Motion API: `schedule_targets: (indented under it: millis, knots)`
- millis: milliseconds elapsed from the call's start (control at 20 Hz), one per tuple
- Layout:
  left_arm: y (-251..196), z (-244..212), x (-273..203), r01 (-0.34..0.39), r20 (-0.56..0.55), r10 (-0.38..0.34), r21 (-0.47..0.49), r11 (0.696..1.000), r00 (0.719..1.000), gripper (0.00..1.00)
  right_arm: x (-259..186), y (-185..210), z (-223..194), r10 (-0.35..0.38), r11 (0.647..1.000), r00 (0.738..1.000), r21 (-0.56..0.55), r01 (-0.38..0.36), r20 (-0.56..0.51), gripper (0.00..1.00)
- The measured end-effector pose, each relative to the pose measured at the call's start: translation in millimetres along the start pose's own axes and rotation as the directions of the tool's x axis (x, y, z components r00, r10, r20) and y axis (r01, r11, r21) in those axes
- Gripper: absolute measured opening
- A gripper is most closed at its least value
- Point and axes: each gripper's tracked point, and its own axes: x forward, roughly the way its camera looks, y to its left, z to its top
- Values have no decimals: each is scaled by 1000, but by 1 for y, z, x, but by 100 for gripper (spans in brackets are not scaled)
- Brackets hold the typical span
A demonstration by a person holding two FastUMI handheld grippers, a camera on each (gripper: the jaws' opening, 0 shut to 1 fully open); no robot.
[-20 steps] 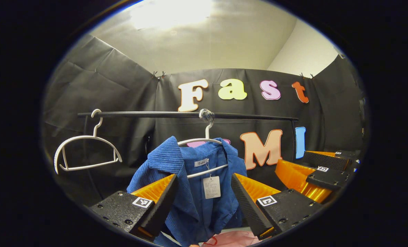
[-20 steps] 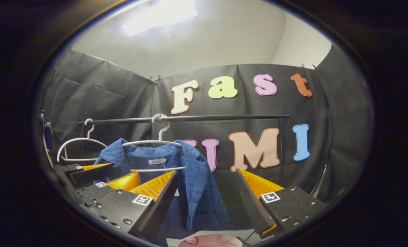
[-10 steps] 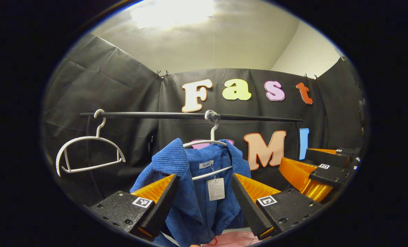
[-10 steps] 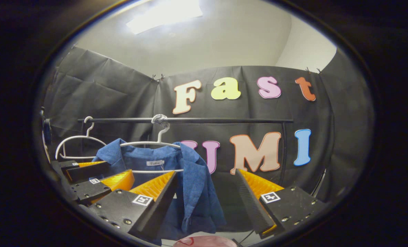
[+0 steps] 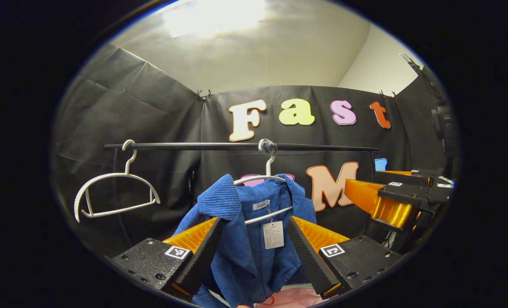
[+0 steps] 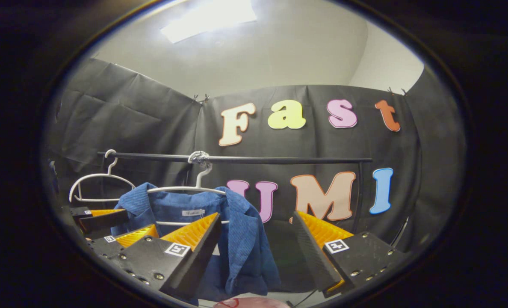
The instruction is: Grasp the clothes on the hanger with both hands and then place them into the laundry hamper below.
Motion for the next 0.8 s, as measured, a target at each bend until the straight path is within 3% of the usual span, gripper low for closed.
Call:
schedule_targets:
  millis: [250, 350, 400, 450, 800]
  knots:
    - [11, 6, -8, -32, 11, 32, 0, 999, 999, 96, 17, 5, 16, 37, 999, 999, 0, -37, 15, 93]
    - [15, 6, -11, -49, 10, 49, -2, 999, 999, 96, 23, 7, 18, 53, 999, 999, 1, -53, 11, 98]
    - [18, 7, -13, -58, 10, 58, -2, 998, 998, 96, 25, 9, 17, 63, 998, 998, -5, -62, 7, 94]
    - [21, 6, -14, -69, 9, 69, 0, 998, 998, 96, 28, 11, 14, 73, 997, 997, -13, -73, 2, 98]
    - [44, 5, -25, -160, 2, 160, 34, 987, 987, 96, 40, 29, -11, 141, 990, 989, 11, -141, -35, 95]
